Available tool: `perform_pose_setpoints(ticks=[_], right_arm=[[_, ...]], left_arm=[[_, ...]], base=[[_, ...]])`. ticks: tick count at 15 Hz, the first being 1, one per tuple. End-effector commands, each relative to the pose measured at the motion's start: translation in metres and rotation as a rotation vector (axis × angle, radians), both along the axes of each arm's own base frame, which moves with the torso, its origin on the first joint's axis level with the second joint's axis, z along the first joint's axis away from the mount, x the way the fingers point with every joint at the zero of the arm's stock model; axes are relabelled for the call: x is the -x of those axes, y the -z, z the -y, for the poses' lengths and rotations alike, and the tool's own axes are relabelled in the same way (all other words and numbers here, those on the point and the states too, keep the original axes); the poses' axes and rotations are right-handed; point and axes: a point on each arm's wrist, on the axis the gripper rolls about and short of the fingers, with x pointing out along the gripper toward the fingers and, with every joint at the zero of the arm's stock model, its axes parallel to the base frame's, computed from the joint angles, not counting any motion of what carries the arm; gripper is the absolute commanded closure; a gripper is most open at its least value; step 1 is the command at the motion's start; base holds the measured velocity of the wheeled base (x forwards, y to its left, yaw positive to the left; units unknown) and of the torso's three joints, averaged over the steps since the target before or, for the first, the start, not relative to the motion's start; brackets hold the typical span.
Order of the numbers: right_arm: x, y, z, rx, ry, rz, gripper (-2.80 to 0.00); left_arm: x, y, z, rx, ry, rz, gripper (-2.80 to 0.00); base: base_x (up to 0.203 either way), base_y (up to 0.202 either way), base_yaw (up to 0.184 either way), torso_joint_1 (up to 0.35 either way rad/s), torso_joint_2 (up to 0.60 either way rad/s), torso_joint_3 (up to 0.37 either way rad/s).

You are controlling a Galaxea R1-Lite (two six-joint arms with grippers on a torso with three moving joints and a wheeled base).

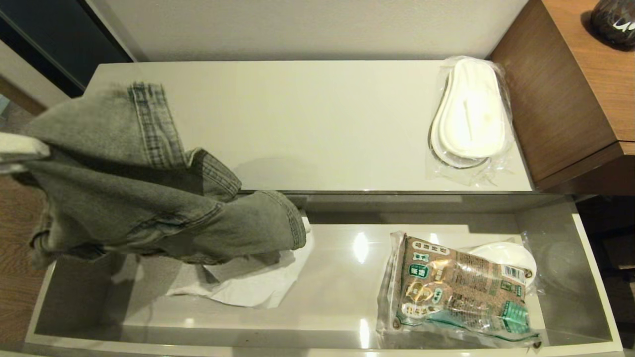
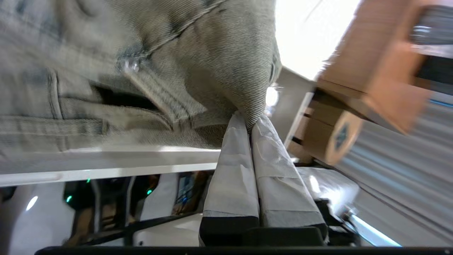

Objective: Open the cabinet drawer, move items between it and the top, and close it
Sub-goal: Take out the shorts from the drawer, then place the shorts on the table

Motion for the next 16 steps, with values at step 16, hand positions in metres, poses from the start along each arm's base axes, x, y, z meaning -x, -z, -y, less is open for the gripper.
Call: perform_pose_setpoints(ticks=[16], right_arm=[[0.000,0.000,0.000,0.000,0.001,-0.002,0.00]], left_arm=[[-0.268,-0.023,0.010,-0.065,-0.048,0.540,0.00]], base=[[0.000,0.000,0.000,0.000,0.00,0.000]])
